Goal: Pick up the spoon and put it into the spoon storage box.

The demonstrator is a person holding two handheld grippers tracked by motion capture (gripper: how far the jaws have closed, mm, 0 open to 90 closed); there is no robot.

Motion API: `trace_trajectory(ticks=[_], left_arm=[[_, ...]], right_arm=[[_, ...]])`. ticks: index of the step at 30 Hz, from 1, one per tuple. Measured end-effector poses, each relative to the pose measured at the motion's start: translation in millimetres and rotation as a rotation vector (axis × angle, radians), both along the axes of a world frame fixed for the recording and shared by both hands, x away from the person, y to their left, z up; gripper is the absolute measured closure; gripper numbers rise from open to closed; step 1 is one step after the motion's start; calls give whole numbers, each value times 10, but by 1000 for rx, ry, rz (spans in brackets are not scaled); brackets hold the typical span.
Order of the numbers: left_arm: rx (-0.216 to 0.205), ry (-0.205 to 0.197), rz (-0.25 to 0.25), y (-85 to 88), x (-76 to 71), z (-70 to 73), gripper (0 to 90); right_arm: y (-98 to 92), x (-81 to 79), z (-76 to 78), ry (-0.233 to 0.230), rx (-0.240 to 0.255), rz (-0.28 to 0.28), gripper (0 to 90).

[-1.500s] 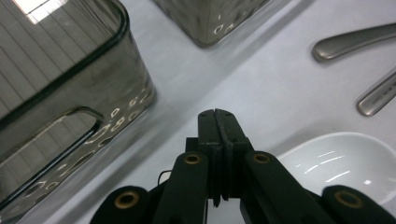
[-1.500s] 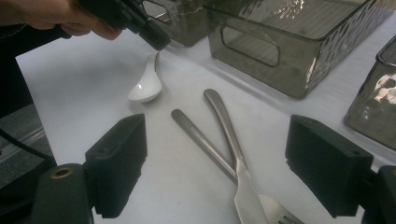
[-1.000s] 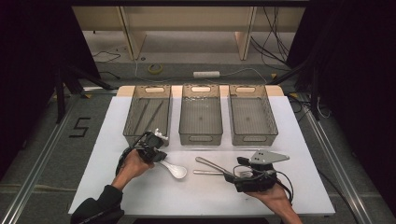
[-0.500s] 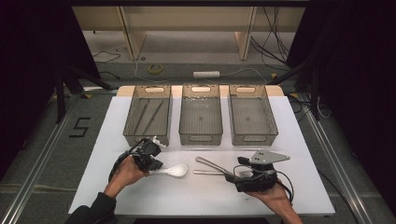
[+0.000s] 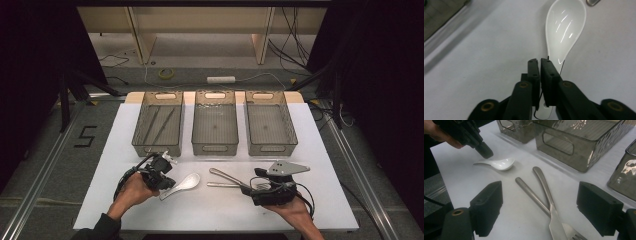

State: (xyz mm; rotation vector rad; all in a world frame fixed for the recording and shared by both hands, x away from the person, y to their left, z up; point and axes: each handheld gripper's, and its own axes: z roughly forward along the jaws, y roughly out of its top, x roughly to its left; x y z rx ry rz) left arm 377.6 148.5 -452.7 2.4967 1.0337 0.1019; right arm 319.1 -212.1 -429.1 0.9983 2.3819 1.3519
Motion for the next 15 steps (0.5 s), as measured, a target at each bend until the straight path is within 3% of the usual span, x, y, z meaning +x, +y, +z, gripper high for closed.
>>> trace_trajectory(ticks=[2, 8, 12, 15], left_arm=[[-18, 0, -5, 14, -5, 50, 745], [-11, 30, -46, -20, -44, 100, 480], [7, 32, -56, -69, -64, 69, 353], [33, 39, -69, -91, -66, 29, 319]], right_arm=[[0, 0, -1, 1, 0, 1, 220], [8, -1, -6, 4, -3, 4, 220], [10, -1, -8, 4, -3, 5, 220], [11, -1, -8, 5, -5, 7, 220]])
